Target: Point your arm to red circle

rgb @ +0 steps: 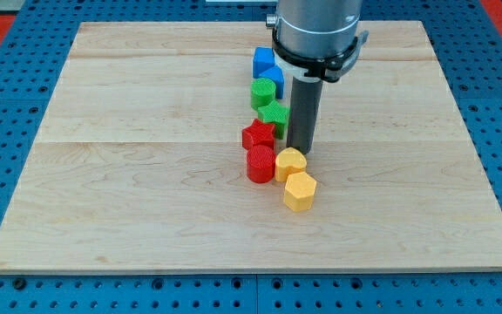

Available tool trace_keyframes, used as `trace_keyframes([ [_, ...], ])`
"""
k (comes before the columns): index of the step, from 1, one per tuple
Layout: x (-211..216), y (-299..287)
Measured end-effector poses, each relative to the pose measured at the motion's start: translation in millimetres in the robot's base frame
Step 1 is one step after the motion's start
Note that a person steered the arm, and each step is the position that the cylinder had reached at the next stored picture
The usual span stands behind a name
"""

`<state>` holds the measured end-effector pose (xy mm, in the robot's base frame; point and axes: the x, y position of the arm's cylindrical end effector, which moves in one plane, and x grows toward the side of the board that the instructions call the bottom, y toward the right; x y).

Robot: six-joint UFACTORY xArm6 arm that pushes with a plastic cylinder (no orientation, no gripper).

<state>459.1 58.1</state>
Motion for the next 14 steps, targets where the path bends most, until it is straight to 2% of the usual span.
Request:
trace_keyframes([
  [2, 7.4, 0.0],
  [3, -27.1, 20.6],
  [4, -41.1, 78.6],
  [5, -8.1, 139.0],
  [6, 46.6, 171.6],
  [7, 97.6, 170.3],
  [8, 137.7, 148.7],
  [9, 148.4, 100.5],
  [12, 147.5, -71.4],
  [14, 58.2, -86.2],
])
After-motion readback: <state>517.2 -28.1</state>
